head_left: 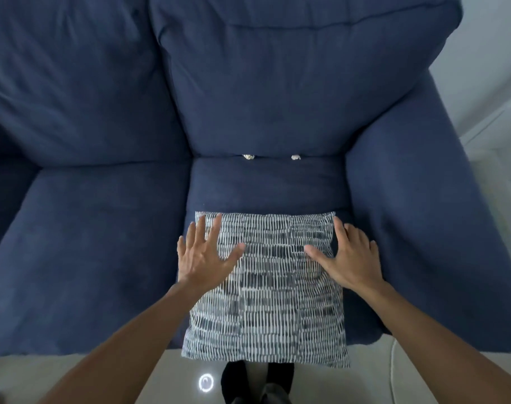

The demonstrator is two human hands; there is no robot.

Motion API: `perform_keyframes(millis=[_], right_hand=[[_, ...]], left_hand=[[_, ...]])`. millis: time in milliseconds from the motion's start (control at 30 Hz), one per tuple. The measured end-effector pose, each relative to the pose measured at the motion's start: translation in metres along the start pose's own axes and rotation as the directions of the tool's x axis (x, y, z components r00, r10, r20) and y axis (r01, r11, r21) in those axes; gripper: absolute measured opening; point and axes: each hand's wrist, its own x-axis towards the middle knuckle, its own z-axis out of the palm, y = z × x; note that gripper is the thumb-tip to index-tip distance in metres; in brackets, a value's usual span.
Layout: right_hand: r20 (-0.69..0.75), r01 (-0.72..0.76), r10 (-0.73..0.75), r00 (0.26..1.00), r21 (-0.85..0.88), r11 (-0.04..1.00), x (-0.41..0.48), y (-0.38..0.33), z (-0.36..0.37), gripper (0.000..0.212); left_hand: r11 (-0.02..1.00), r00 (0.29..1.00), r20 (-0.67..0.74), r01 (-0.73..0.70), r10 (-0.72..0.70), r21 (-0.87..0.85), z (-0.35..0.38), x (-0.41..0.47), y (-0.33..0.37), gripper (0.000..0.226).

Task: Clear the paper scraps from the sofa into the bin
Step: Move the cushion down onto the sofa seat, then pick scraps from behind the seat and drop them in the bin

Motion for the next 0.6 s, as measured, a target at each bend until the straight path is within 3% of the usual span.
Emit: perform_keyframes(millis=[267,600], right_hand=[[-0.016,0.082,-0.085,0.996,-0.13,0.988,0.036,-0.021,-0.05,0.119],[-0.072,0.105,-0.118,0.99,-0.165,0.981,0.067,-0.044,-0.094,0.117]], left_hand=[[0.971,0.99,0.019,-0.139,0.138,0.194,-0.04,0.04,0.028,0.093],[0.972,0.986,-0.042,-0.15,0.16,0.178,-0.077,0.079,0.054,0.091]])
